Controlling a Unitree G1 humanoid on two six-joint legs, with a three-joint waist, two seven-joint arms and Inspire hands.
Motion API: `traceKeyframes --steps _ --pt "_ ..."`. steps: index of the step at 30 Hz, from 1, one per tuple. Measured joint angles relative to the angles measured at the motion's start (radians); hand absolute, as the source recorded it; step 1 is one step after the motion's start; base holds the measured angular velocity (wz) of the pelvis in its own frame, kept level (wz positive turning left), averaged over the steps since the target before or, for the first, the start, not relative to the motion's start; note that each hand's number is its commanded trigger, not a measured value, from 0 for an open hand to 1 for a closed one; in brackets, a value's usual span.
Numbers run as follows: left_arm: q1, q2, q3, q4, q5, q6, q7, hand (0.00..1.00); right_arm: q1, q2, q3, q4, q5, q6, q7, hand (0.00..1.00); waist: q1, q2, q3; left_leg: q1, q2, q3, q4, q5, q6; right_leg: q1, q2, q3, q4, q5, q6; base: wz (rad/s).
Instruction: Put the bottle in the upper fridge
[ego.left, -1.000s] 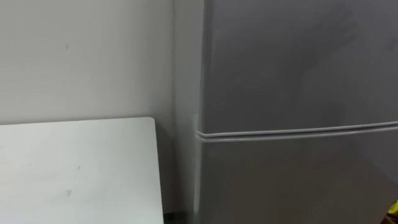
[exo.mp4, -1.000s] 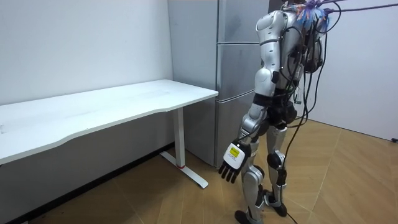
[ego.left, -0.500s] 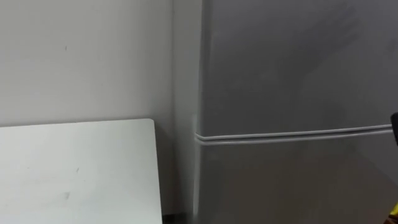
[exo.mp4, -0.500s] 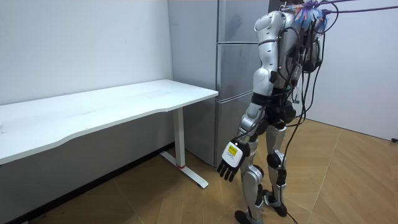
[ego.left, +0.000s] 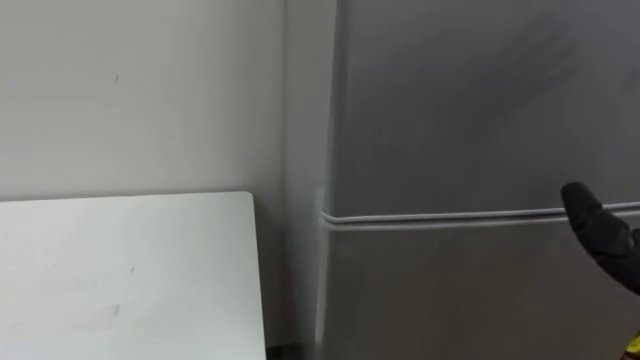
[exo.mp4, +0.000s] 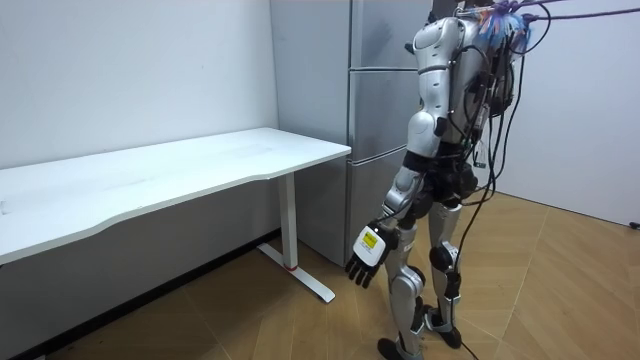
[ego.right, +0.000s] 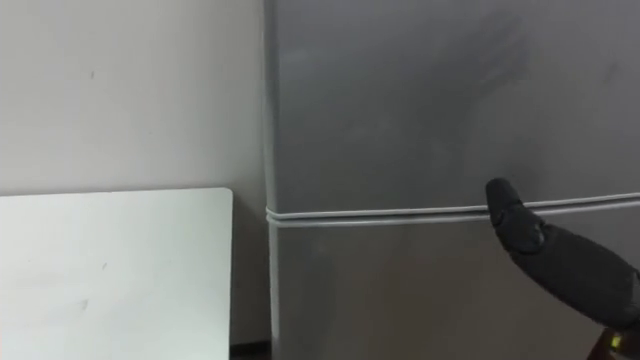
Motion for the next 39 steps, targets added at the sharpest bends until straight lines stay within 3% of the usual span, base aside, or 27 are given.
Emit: traceKeyframes --steps 3,5,7,13,20,24,31,39 --pt "-0.003 0.001 0.003 -0.001 0.012 0.002 0.008 0.00 -0.001 0.000 0.003 0.009 -0.038 0.026 0.014 0.00 0.020 -0.004 0.0018 -0.004 0.000 -0.002 0.001 0.000 0.000 -0.007 0.000 0.000 0.001 0.000 0.000 0.00" --pt "-0.006 0.003 0.003 -0.003 0.022 0.013 0.006 0.00 -0.014 0.000 0.005 0.010 -0.068 0.034 0.028 0.00 0.031 -0.010 -0.0022 -0.018 0.000 -0.004 0.003 0.000 0.000 -0.014 -0.001 -0.002 0.006 0.000 0.000 0.00" --pt "-0.005 0.004 0.003 -0.002 0.023 0.018 -0.010 0.00 -0.062 -0.001 0.028 0.039 -0.071 0.042 0.039 0.00 0.038 -0.011 0.0006 -0.018 0.000 -0.006 0.006 0.000 0.000 -0.013 -0.001 -0.005 0.006 0.001 -0.001 0.05" --pt "-0.004 0.006 0.006 -0.006 0.054 0.040 -0.051 0.00 -0.072 -0.005 0.034 0.045 -0.071 0.067 0.088 0.00 0.056 -0.017 0.0059 -0.017 0.000 -0.027 0.011 0.000 0.000 0.003 -0.001 -0.031 -0.011 0.002 -0.001 0.12" --pt "-0.012 0.009 0.023 -0.015 0.060 0.065 -0.062 0.00 -0.115 -0.031 0.032 0.131 -0.124 0.074 0.116 0.00 0.053 -0.012 0.0061 -0.017 0.001 -0.029 0.018 0.000 0.000 0.018 -0.001 -0.030 -0.011 0.007 -0.003 0.00" --pt "-0.013 0.009 0.027 -0.042 0.082 0.079 -0.070 0.00 -0.153 -0.066 0.031 0.236 -0.210 0.077 0.116 0.00 0.058 -0.013 0.0061 -0.020 0.002 -0.029 0.016 0.000 0.001 0.017 -0.001 -0.031 -0.010 0.019 -0.004 0.00" --pt "-0.017 0.020 0.046 -0.051 0.099 0.120 -0.100 0.00 -0.167 -0.069 0.030 0.300 -0.311 0.122 0.117 0.00 0.060 -0.031 -0.0035 -0.019 0.001 -0.040 0.026 0.003 0.003 0.019 -0.005 -0.046 -0.010 0.022 -0.005 0.04" --pt "-0.009 0.040 0.034 -0.135 0.100 0.171 -0.091 0.00 -0.212 -0.093 0.041 0.437 -0.372 0.115 0.117 0.00 0.055 -0.037 -0.0029 -0.018 0.000 -0.055 0.044 0.003 0.004 0.035 -0.006 -0.055 -0.016 0.026 -0.005 0.03"
